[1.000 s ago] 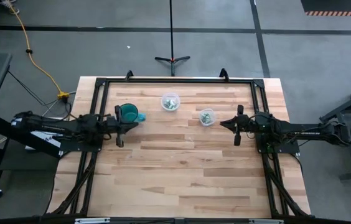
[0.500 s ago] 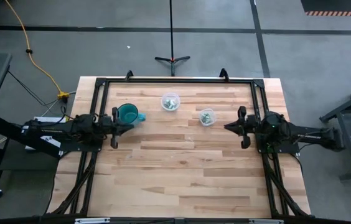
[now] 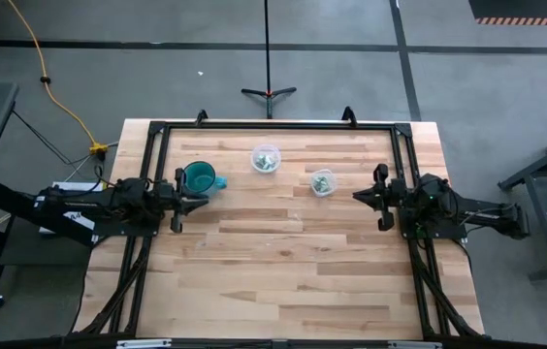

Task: Pick and place items into bin
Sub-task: Return to Home Position

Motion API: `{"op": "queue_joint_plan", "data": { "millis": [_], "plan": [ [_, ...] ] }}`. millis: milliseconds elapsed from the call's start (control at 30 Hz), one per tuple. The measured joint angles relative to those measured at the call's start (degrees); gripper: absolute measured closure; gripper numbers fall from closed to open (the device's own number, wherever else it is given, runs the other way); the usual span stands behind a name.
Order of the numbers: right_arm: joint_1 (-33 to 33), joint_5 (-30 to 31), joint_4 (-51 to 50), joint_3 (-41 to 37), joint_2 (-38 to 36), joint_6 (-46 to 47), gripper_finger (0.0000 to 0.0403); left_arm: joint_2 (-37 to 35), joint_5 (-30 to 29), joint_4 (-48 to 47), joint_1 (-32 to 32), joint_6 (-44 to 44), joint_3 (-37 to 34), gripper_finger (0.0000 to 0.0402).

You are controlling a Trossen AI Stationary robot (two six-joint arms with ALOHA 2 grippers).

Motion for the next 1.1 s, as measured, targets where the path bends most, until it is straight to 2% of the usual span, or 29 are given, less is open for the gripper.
{"op": "queue_joint_plan", "data": {
  "millis": [133, 267, 333, 1100],
  "plan": [
    [0.0, 0.0, 0.0, 0.0, 0.0, 0.1, 0.0386, 0.0, 0.8, -0.1, 0.0, 0.0, 0.0, 0.0306],
    [0.0, -0.6, 0.0, 0.0, 0.0, 8.3, 0.0386, 0.0, 0.9, -0.1, 0.0, 0.0, 0.0, 0.0304],
    [0.0, -0.6, 0.0, 0.0, 0.0, 9.7, 0.0386, 0.0, 0.9, -0.1, 0.0, 0.0, 0.0, 0.0303],
    [0.0, -0.6, 0.0, 0.0, 0.1, 8.4, 0.0386, 0.0, 0.9, -0.2, 0.0, 0.2, 0.0, 0.0302]
  ]
}}
